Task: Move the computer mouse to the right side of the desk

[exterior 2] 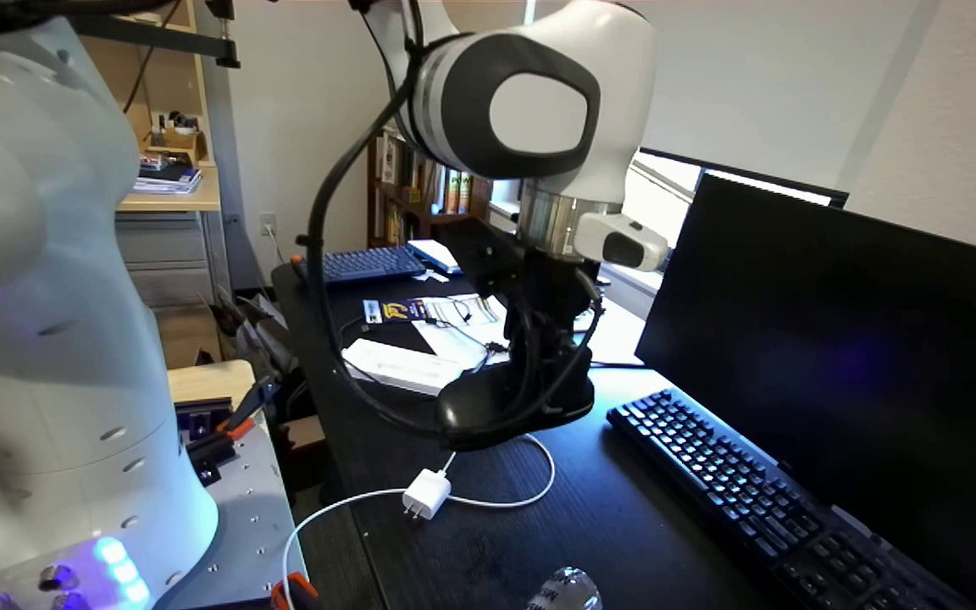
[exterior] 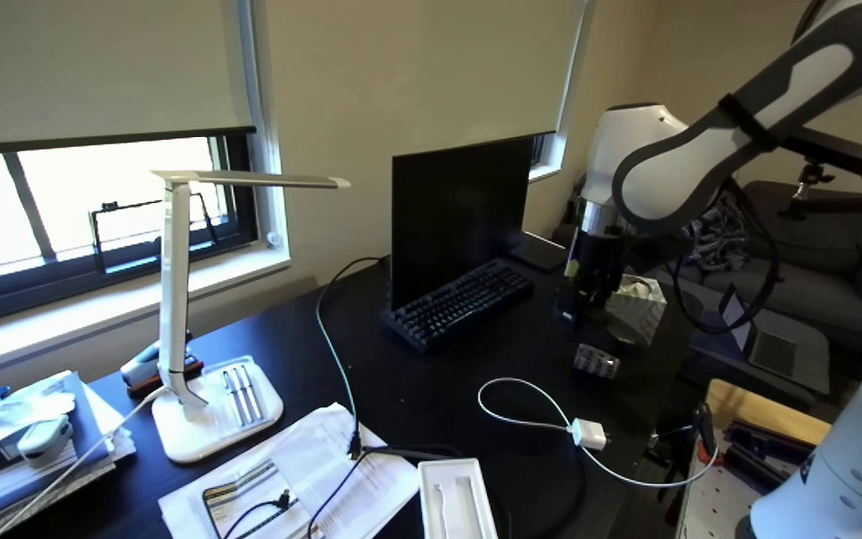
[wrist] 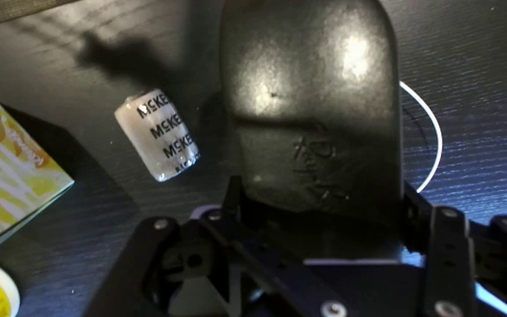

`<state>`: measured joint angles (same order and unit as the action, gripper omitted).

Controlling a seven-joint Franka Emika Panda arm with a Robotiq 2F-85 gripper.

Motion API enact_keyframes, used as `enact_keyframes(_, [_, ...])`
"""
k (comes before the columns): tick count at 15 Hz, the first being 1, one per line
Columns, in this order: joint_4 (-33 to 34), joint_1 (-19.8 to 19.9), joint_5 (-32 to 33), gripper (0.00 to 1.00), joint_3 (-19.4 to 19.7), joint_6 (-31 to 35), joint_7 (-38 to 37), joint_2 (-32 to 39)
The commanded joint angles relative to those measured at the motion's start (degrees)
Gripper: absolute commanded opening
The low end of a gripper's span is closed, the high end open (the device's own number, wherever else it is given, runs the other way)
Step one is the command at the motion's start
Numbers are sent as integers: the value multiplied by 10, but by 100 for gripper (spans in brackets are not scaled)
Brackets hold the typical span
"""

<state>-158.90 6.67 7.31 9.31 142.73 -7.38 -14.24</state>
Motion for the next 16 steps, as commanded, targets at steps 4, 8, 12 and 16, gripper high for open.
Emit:
enact_keyframes(4, [23,31,-17,53,28,63,69,116])
enact_keyframes(8, [56,41,63,53,27,81,64,199])
enact_keyframes(12, [91,28,137,53,33,100,70,277])
enact_keyframes(16, [117,15,168,53,39,137,85,336])
